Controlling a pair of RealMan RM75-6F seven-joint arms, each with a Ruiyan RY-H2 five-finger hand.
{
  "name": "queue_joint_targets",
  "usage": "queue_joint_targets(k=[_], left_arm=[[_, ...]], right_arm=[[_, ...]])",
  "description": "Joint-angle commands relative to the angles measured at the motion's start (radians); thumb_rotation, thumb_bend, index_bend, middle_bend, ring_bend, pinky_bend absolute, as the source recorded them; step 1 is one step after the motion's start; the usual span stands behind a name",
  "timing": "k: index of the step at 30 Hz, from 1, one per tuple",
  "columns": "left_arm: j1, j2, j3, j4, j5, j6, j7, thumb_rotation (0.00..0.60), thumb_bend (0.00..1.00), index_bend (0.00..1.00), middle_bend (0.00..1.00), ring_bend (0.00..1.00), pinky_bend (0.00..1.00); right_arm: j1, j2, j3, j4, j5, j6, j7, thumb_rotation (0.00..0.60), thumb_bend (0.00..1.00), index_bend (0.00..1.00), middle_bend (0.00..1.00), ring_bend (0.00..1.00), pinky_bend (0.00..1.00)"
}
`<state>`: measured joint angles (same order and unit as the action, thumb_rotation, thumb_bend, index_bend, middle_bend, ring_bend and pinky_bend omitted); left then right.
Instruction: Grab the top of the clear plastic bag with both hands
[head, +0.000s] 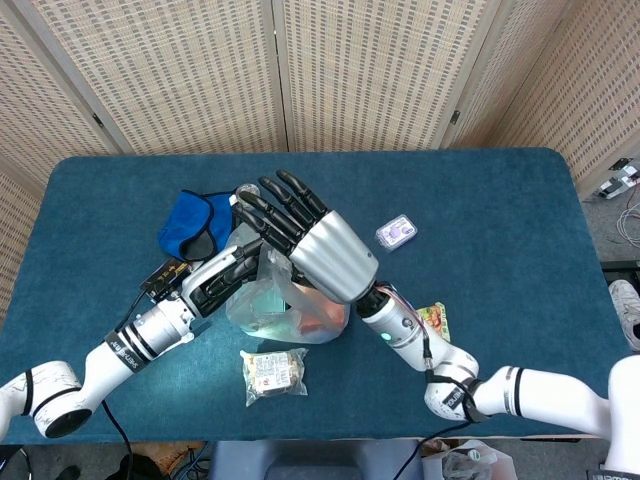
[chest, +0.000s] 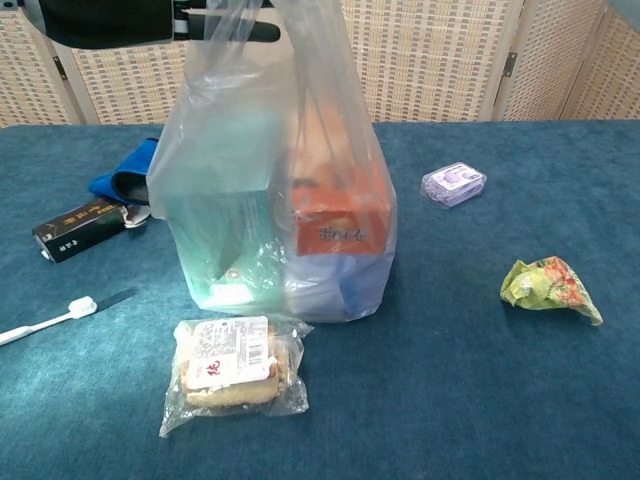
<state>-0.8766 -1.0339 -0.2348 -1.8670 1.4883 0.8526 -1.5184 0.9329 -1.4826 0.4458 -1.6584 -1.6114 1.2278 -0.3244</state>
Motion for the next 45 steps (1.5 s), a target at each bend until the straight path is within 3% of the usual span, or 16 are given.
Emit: queue_joint_targets(k=[1,13,45], left_arm=[[0.002,0.004,0.000,-0.004,0.003,0.000,-0.007,0.206,0.25,0.15,0.19,0.23,0.31],[0.007,0.020,0.003,-0.007,0.021,-0.002,-0.044,0.204,0.25,0.15,0.19,0.24,0.31],[0.035,0.070,0.043,-0.030,0.067,0.034,-0.074,0.099,0.25,0.19,0.27,0.30,0.34]], right_arm=[[0.022,-0.021,0.001,0.027,-0.010,0.012,0.009,0.600,0.18,0.01,0.14,0.01,0.08],[0.054,-0.055,0.007,0.107,-0.020,0.075,0.031,0.600,0.27,0.01,0.17,0.04,0.09],[0.042,0.005,0.011,0.052,0.028,0.135,-0.018,0.600,0.27,0.01,0.17,0.04,0.09]])
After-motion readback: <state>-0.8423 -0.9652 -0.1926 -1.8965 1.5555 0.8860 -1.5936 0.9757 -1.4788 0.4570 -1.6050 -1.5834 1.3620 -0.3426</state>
